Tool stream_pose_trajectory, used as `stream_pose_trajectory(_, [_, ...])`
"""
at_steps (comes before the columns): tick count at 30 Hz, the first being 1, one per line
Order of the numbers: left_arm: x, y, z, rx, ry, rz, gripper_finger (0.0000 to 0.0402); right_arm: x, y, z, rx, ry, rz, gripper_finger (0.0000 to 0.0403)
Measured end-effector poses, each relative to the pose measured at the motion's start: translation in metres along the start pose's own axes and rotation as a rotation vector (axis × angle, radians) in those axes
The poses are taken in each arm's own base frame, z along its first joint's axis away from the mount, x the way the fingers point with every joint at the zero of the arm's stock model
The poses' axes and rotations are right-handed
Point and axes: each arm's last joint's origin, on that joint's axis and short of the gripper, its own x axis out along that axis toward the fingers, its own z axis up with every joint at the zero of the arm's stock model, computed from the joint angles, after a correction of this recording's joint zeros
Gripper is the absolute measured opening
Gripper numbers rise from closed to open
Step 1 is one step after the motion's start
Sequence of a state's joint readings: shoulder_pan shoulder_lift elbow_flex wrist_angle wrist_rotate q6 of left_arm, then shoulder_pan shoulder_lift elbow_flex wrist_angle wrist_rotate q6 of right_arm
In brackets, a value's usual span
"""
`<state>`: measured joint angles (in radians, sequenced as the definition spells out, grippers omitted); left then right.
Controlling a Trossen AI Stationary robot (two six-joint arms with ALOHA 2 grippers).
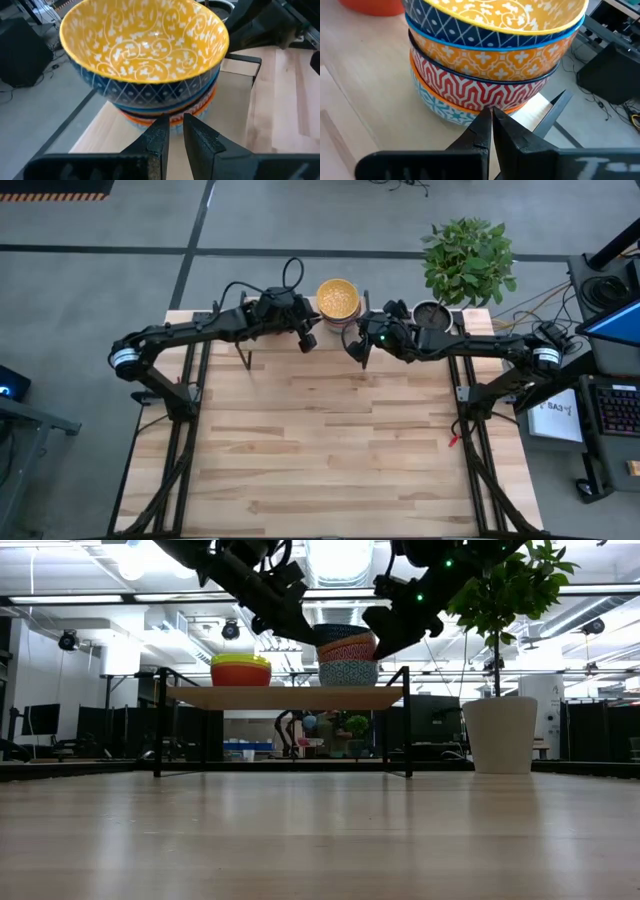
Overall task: Place and stack bowls onto a shelf
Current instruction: Adjust the stacked patterned bowls on the shelf, then return to Home Position
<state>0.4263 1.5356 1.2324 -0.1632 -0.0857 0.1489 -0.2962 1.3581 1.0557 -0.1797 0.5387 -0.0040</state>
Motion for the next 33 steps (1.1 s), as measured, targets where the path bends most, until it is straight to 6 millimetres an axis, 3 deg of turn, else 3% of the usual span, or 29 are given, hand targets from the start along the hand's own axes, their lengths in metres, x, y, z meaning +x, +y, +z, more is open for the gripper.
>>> stream_pose_trajectory(11, [-0.035, -0.014, 0.005, -0.011, 0.021, -0.052, 0.0039, -0.037, 0.001, 0.024, 0.059, -0.19, 0.122, 0.0009])
stream_pose_trajectory(16, [-0.056, -0.034, 0.012, -0.03, -0.026, -0.121, 0.0039, -0.036, -0.002, 0.03, 0.071, -0.257, 0.201, 0.0009])
stream_pose_trajectory(19, [-0.069, -0.054, 0.011, 0.002, -0.047, -0.19, 0.0039, -0.04, 0.006, 0.03, 0.049, -0.298, 0.284, 0.0009])
stream_pose_trajectory(25, [-0.104, -0.078, -0.011, 0.049, -0.127, -0.435, 0.0039, -0.054, 0.029, 0.007, -0.04, -0.378, 0.457, 0.0009])
stream_pose_trajectory(29, [-0.129, -0.077, -0.035, 0.041, -0.199, -0.578, 0.0039, -0.066, 0.034, -0.017, -0.07, -0.405, 0.608, 0.0009])
stream_pose_trajectory(33, [-0.147, -0.072, -0.067, 0.015, -0.253, -0.601, 0.0039, -0.075, 0.032, -0.046, -0.097, -0.43, 0.752, 0.0009])
